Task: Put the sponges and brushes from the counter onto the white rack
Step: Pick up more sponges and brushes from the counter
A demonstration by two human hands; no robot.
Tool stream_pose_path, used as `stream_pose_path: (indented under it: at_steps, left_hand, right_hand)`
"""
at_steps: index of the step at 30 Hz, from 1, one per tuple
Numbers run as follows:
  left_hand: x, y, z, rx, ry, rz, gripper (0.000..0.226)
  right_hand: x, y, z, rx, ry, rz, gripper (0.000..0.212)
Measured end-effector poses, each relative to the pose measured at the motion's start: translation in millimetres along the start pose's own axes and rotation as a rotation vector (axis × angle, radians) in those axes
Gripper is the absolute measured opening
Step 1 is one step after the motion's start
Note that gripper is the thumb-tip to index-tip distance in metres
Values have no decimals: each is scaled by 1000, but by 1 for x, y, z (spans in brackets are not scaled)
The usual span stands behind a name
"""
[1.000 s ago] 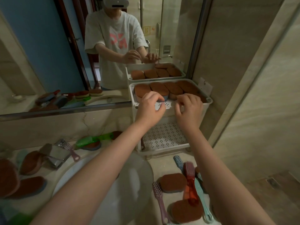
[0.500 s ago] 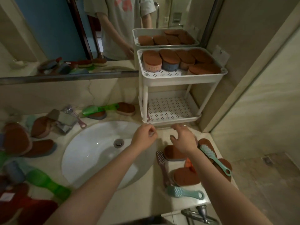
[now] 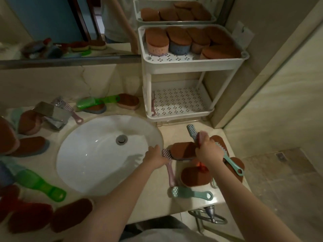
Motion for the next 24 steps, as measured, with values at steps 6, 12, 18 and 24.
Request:
stream_pose_path:
  at_steps: [6, 12, 18, 24]
  left_hand:
    - [15, -12, 6, -32, -34, 70, 72]
    - [12, -16, 9, -54, -106, 51, 62]
    - [-2, -4, 9, -105, -155, -150, 54]
    - [-28, 4, 11, -66, -247, -433, 55]
  right_hand:
    - [12, -12, 2, 115, 87, -96, 77]
    - [13, -12, 8, 164, 115, 3, 80]
    - [13, -24, 13, 259, 87, 308, 67]
    - [10, -21, 14, 269, -3, 339, 25]
Point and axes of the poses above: each hand's wrist, its own z-axis towards the middle knuckle, its own x-axis out of the palm, y = z × x, the point moved 6 cm from there along z, towards the middle knuckle, and after that the axes turned 13 degrees about z, right-handed, at the moved point
